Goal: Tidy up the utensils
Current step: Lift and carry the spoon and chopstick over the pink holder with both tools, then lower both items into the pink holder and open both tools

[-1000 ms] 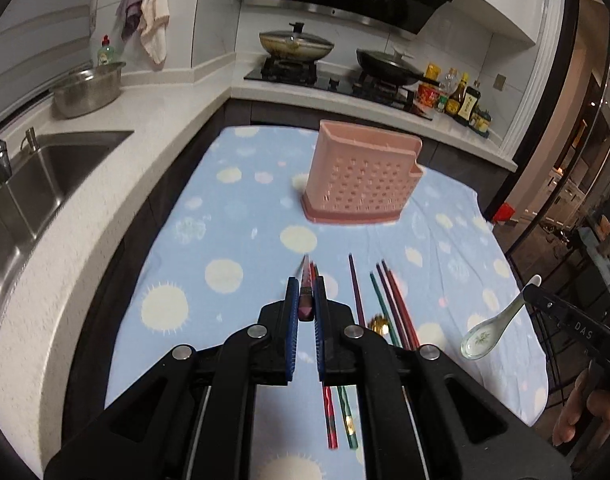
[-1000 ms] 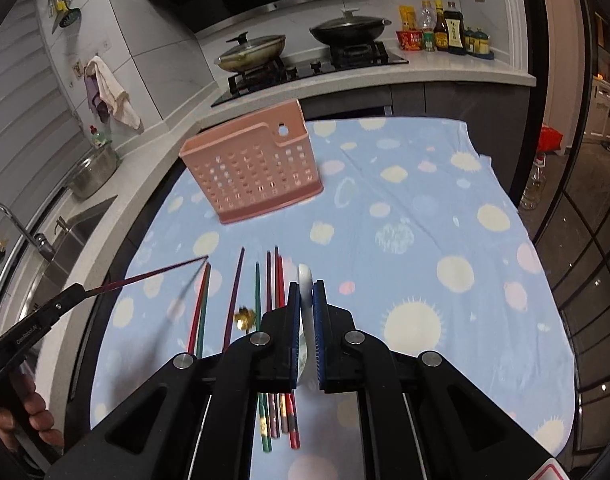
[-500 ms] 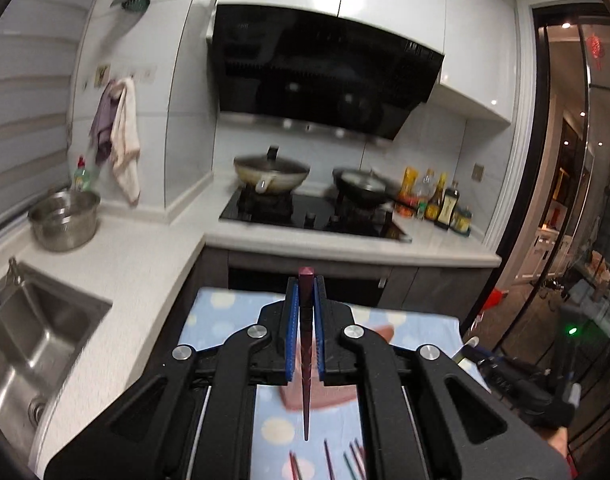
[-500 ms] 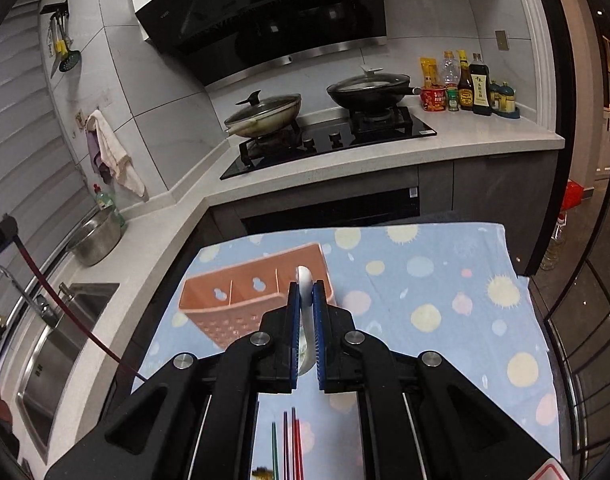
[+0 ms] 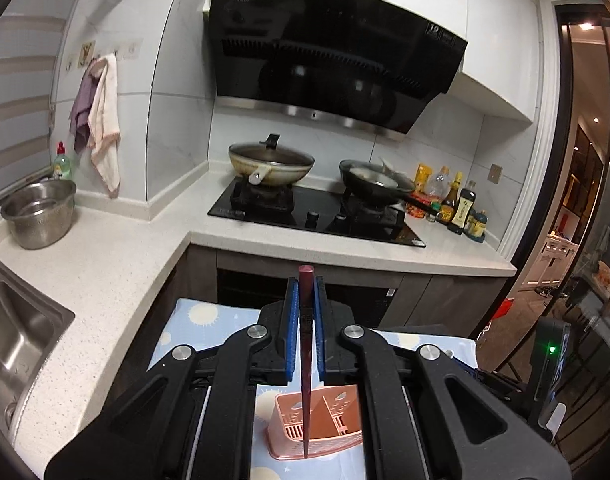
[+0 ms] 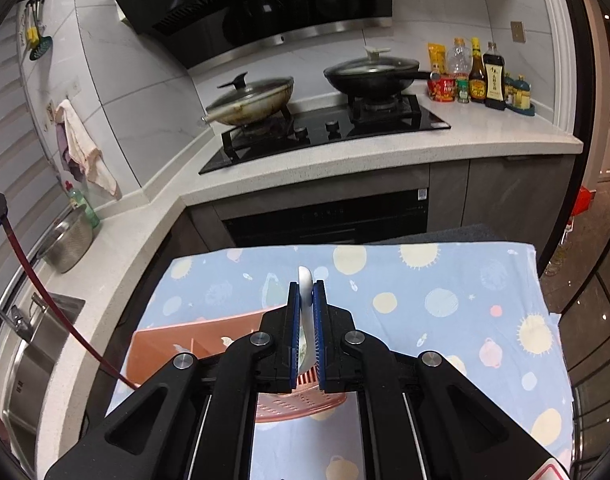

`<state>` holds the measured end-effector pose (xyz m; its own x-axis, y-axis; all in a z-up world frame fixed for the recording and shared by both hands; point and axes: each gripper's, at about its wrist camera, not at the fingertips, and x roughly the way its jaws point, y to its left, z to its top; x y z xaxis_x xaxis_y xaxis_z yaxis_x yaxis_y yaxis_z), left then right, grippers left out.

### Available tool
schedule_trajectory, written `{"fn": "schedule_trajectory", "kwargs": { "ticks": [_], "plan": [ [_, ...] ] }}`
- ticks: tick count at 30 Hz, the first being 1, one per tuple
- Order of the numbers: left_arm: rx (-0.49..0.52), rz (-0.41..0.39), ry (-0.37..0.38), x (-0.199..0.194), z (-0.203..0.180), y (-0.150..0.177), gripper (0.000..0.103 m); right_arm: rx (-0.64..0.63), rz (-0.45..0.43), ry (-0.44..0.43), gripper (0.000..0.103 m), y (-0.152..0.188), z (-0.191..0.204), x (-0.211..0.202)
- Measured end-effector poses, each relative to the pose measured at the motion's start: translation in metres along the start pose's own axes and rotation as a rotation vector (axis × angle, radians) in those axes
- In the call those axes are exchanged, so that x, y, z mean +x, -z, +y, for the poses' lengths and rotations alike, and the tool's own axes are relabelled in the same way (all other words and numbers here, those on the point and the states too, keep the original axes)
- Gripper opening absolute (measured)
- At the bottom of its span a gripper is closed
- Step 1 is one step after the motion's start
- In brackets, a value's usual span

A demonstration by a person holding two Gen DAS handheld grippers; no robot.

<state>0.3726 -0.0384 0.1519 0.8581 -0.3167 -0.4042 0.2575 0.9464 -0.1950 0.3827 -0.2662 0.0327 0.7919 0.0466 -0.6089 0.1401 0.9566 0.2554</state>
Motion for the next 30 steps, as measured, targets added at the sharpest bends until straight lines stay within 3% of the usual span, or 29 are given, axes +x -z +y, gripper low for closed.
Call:
{"fn": "schedule_trajectory", "kwargs": {
  "ticks": [5,12,20,21,23,25,30],
  "plan": [
    [-0.033,-0.020,0.059,-0.010,0.006,-0.014,0.007,0.007,-0.004,-0.011,0.007,0.003,-0.002,0.004],
    [-0.016,-0.106,0.065,-0.026,0.002,-0.038,0.007,0.018,-0.006,-0.008,0.007,0.002,-0.002,0.011],
    [-0.008,-0.002,0.003,0.012,0.008,-0.012,0.009,0.011,0.020,0.007,0.011,0.008,-0.006,0.021],
    [-0.014,0.006,-0.007,0.015,0.010,-0.008,0.011,0.004,0.012,0.014,0.013,0.008,-0.005,0.018],
    [-0.019,0.012,-0.025,0.015,0.012,-0.002,0.039,0.004,-0.009,0.017,0.028,0.008,-0.005,0.010],
    [-0.021,0.001,-0.047,0.011,0.013,0.002,0.055,0.006,-0.031,0.018,0.034,0.008,-0.006,-0.003],
    [0.001,-0.003,-0.062,-0.010,0.013,0.013,0.057,0.000,-0.055,0.006,0.041,0.018,-0.004,-0.035]
  ]
}}
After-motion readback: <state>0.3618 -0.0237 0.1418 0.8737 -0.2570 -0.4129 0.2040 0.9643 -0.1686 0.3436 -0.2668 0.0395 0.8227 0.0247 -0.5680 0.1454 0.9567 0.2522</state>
